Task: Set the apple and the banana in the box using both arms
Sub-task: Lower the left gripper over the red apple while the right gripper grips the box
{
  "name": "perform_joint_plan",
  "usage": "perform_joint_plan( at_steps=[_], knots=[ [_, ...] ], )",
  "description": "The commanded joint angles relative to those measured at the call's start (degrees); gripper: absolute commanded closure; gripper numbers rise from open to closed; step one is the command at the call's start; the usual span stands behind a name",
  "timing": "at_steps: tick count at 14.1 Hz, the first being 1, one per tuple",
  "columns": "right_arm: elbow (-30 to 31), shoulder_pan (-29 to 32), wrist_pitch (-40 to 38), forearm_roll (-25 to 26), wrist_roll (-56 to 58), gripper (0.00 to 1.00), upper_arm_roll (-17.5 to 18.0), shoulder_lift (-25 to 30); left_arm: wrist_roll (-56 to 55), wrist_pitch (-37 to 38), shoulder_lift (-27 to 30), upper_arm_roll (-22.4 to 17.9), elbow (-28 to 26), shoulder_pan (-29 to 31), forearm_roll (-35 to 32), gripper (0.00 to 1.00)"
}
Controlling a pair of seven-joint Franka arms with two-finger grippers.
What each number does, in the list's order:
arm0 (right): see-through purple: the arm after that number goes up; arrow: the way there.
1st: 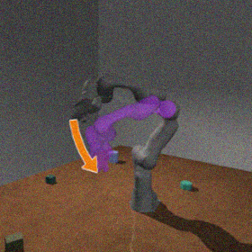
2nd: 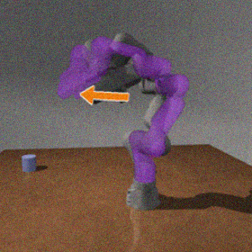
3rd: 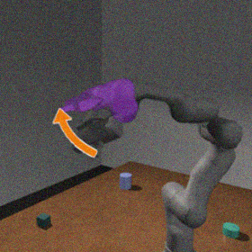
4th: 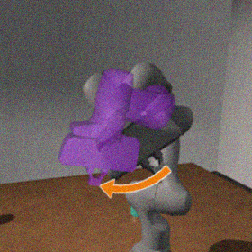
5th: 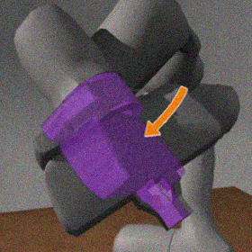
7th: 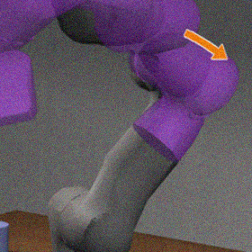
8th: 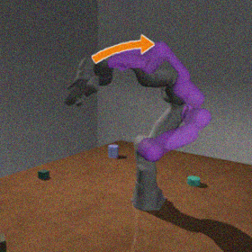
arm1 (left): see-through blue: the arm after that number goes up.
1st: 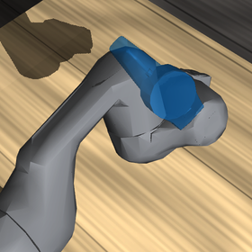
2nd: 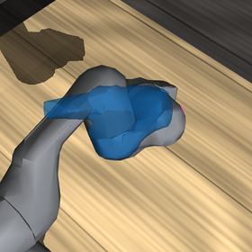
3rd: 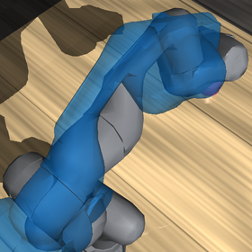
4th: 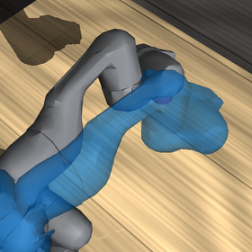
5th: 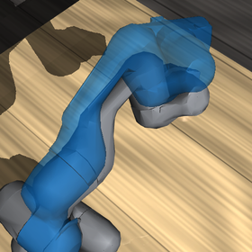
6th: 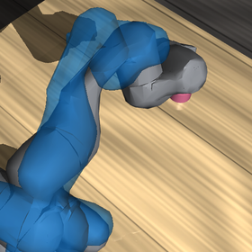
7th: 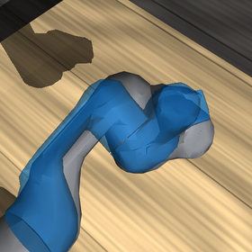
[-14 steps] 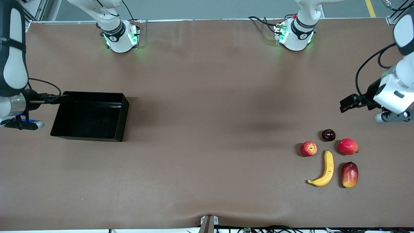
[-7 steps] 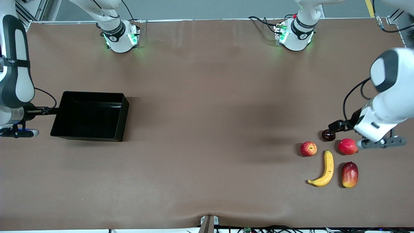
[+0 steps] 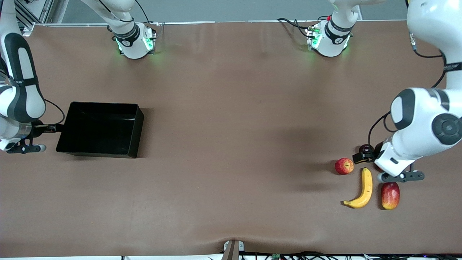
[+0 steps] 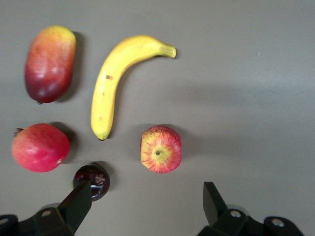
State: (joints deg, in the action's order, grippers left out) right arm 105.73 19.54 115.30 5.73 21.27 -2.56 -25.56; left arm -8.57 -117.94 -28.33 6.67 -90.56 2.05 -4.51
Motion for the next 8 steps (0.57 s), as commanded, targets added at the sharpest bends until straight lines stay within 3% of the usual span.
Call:
perform_joint_plan(
  at_steps=[1,3,4,5,8],
  knots=[
    [0.3,1.3,1.1,0.2,0.9,0.06,1.2,-1.0,0.3,-1.2,-3.7,0.1,2.0,-0.2,-0.9,0.0],
    [2.3,2.1,3.5,-0.5,0.9,0.46,1.3,-1.2,0.3,-1.3,-6.1,0.1,3.3,-0.3,-1.0,0.0],
    [2.5,2.2,3.7,-1.6,0.9,0.59,1.3,-1.2,0.2,-1.4,-7.2,0.1,3.7,-0.3,-0.9,0.0],
    [2.6,2.2,3.7,-1.9,1.0,0.71,1.3,-1.2,0.3,-1.4,-8.2,0.1,4.1,-0.2,-0.9,0.0],
    [2.7,2.3,3.7,-2.0,1.0,0.88,1.3,-1.2,-0.6,-3.3,-10.9,0.1,4.9,-0.6,-0.9,0.0]
  ],
)
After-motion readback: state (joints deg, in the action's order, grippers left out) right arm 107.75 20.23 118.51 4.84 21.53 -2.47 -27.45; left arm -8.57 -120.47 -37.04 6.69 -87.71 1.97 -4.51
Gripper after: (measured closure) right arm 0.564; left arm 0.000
